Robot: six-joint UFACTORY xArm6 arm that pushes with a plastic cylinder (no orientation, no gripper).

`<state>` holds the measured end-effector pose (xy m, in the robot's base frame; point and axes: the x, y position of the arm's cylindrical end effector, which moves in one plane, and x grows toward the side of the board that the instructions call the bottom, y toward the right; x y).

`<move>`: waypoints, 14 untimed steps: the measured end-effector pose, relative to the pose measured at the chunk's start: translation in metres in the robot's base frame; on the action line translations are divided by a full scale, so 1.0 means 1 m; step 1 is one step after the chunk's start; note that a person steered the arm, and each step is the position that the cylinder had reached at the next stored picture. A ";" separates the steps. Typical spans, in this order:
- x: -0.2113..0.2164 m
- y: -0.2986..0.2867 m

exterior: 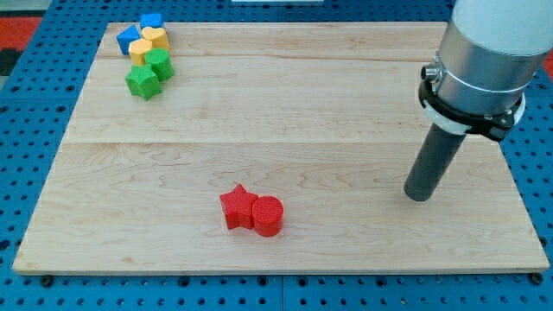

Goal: Place your hand at the center left of the board

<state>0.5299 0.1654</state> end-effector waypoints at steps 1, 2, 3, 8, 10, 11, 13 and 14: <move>0.020 0.001; 0.020 0.001; 0.022 0.001; -0.040 0.060; -0.119 0.060; -0.161 0.056; -0.173 0.056; -0.173 0.056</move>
<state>0.3566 0.2219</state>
